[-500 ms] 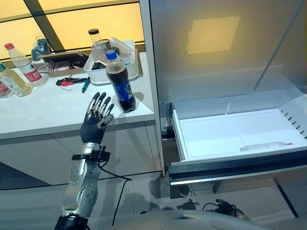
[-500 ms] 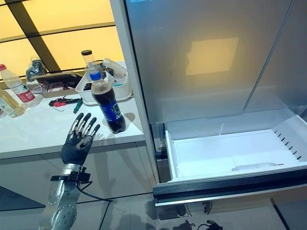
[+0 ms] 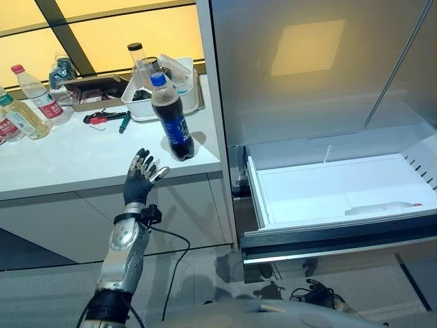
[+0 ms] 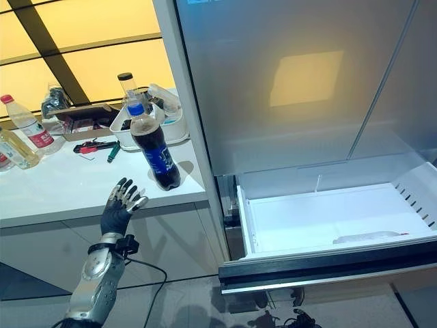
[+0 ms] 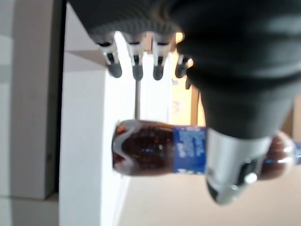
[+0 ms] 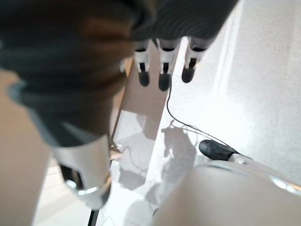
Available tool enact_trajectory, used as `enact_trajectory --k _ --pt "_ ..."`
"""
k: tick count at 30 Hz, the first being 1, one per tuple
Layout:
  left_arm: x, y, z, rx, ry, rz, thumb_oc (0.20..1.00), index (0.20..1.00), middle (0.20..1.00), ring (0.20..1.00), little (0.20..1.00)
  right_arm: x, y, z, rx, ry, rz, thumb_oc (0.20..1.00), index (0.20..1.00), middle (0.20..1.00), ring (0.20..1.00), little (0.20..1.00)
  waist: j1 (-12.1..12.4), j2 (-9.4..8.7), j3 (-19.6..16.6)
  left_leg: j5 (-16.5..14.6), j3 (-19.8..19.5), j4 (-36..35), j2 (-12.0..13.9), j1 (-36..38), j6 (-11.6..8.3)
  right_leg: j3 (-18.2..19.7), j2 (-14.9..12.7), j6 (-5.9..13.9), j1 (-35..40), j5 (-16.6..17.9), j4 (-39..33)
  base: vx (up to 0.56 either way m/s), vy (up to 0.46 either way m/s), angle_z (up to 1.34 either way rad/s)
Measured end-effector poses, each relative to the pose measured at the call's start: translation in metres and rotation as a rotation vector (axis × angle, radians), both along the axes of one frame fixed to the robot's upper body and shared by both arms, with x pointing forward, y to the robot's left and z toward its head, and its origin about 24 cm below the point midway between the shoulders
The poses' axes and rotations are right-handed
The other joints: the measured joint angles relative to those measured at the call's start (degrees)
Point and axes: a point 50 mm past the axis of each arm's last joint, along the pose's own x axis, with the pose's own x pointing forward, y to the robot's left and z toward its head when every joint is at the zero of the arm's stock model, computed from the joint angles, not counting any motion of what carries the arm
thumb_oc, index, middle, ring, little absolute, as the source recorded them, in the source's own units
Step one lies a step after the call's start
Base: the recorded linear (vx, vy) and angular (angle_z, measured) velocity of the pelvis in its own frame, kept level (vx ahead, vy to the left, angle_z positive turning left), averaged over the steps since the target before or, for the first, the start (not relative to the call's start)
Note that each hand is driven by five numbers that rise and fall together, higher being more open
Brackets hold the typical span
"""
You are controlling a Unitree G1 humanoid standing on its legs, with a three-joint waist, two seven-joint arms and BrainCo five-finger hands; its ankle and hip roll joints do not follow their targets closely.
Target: Take the drinks into the refrigerator
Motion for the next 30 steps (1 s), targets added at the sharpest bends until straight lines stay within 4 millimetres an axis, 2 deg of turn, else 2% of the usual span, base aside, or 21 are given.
enact_trajectory --k 10,15,20,27,28,29,30 --pt "0.033 -0.004 -0.003 0.083 0.064 0.003 1.0 1.0 1.0 1.0 1.0 -0.019 -0.001 -0.003 -0.017 0.049 -0.006 1.0 1.0 1.0 1.0 1.0 -0.9 -0.37 -1.0 -0.1 1.0 0.0 0.4 0.3 0.1 1.0 0.1 -0.07 -0.2 0.0 0.0 0.0 -0.007 -0.04" --pt "0.05 -0.009 0.0 0.103 0.084 0.01 1.0 1.0 1.0 1.0 1.0 -0.018 0.001 -0.004 -0.02 0.043 -0.003 1.0 1.0 1.0 1.0 1.0 -2.3 -0.51 -1.4 -0.1 2.1 -0.1 0.5 0.3 0.04 1.9 0.1 -0.02 -0.7 0.4 0.0 0.0 -0.011 -0.11" --pt "0.073 -0.013 0.004 0.153 0.128 0.017 1.0 1.0 1.0 1.0 1.0 -0.017 0.004 -0.004 -0.024 0.037 -0.005 1.0 1.0 1.0 1.0 1.0 -3.2 -0.96 -1.7 -0.1 2.4 0.0 0.6 0.2 0.03 2.3 0.1 0.0 -0.9 0.5 0.0 0.0 -0.004 -0.02" --pt "0.094 -0.022 0.015 0.221 0.146 -0.005 1.0 1.0 1.0 1.0 1.0 -0.016 0.005 -0.004 -0.022 0.028 -0.031 1.0 1.0 1.0 1.0 1.0 -3.9 -1.14 -2.0 -0.1 3.8 0.0 0.6 -0.3 0.0 3.6 0.0 0.12 -2.4 1.1 0.2 -0.02 -0.007 -0.11" --pt "0.097 -0.024 0.017 0.243 0.15 -0.012 0.787 0.787 0.787 0.787 0.787 -0.016 0.005 -0.004 -0.018 0.025 -0.043 1.0 1.0 1.0 1.0 1.0 -4.1 -1.18 -1.9 -0.1 3.8 0.0 0.6 -0.4 0.01 3.7 0.0 0.12 -2.5 1.1 0.2 -0.04 -0.007 -0.08" --pt "0.098 -0.023 0.018 0.25 0.151 -0.016 0.2 0.2 0.2 0.2 0.2 -0.015 0.005 -0.004 -0.019 0.023 -0.045 1.0 1.0 1.0 1.0 1.0 -4.5 -1.19 -1.9 -0.1 3.8 0.0 0.6 -0.5 0.01 3.9 0.0 0.12 -2.6 1.1 0.2 -0.06 -0.006 -0.03" --pt "0.099 -0.018 0.021 0.28 0.148 -0.024 0.2 0.2 0.2 0.2 0.2 -0.021 -0.002 -0.004 -0.017 0.035 -0.066 1.0 1.0 1.0 1.0 1.0 -5.5 -1.07 -1.8 0.0 4.0 0.2 0.7 -0.7 0.0 4.3 0.0 0.12 -3.0 1.1 0.2 -0.04 0.01 -0.07"
